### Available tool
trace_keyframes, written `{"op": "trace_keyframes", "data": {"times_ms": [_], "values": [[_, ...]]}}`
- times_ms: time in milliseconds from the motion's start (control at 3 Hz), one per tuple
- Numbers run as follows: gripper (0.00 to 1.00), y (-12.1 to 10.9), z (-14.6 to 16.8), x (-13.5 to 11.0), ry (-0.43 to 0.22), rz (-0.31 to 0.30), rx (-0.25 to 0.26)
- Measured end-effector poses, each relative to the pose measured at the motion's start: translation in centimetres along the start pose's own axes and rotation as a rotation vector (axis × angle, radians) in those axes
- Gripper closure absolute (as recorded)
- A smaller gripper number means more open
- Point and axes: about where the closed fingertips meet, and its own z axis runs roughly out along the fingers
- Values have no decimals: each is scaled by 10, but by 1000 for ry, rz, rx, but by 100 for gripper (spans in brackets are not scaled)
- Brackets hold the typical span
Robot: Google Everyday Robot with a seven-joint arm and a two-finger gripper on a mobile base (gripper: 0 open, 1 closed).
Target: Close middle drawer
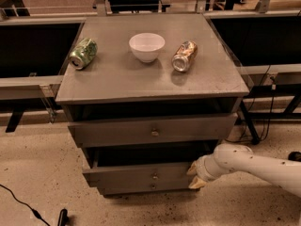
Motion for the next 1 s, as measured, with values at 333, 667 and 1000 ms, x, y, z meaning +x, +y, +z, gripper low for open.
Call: {"op": "trace_keyframes", "data": {"times_ms": [333, 667, 1000], "values": [[0, 0, 0, 0, 0, 0, 0], [0, 0, 0, 0, 0, 0, 0], [18, -3, -1, 0, -1, -4, 12]]}}
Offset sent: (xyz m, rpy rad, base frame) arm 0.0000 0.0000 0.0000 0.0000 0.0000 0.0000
